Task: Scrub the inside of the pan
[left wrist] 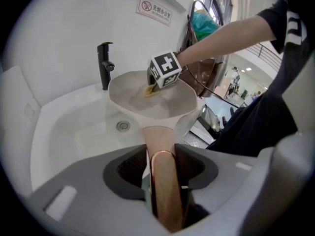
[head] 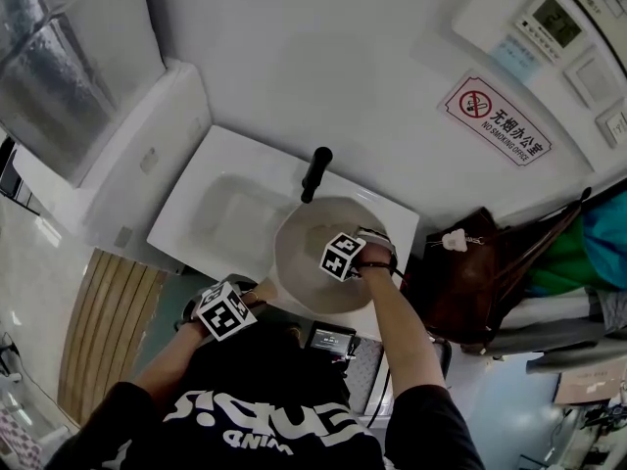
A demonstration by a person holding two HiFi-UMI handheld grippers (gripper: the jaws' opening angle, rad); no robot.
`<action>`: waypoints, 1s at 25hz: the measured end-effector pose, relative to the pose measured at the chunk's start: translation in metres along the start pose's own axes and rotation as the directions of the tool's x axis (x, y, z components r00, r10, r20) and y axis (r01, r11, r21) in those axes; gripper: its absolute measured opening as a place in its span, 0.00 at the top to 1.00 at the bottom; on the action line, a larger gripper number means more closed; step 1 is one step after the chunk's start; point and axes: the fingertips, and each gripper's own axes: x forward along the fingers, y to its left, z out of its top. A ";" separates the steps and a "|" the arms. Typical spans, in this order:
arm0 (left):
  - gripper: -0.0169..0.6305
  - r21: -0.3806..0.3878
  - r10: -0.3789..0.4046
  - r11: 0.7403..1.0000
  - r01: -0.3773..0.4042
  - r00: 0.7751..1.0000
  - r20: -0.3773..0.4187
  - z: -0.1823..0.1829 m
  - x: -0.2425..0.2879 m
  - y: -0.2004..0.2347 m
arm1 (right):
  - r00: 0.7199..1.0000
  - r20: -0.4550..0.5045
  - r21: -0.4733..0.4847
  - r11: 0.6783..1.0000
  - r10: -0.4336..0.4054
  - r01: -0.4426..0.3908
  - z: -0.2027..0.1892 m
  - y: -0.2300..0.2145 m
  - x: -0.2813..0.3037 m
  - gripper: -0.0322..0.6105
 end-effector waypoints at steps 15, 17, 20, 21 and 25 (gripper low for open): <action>0.70 0.004 -0.002 1.000 0.002 1.000 -0.005 0.002 0.000 0.000 | 0.993 0.042 0.021 0.994 0.107 -0.108 -0.018 0.052 -0.014 0.84; 0.70 0.002 -0.001 1.000 0.001 1.000 -0.008 0.001 0.000 0.000 | 0.991 0.049 0.003 0.993 0.122 -0.122 -0.018 0.061 -0.017 0.84; 0.70 0.001 -0.001 1.000 0.001 1.000 -0.008 0.002 -0.001 0.000 | 0.986 0.068 -0.017 0.989 0.151 -0.150 -0.016 0.077 -0.023 0.84; 0.70 0.002 -0.001 1.000 0.001 1.000 -0.008 0.002 -0.001 0.000 | 0.984 0.073 -0.022 0.987 0.162 -0.161 -0.015 0.083 -0.024 0.84; 0.70 0.007 -0.001 1.000 0.001 1.000 -0.014 0.003 -0.001 -0.001 | 0.973 0.096 -0.036 0.977 0.212 -0.210 -0.009 0.100 -0.031 0.84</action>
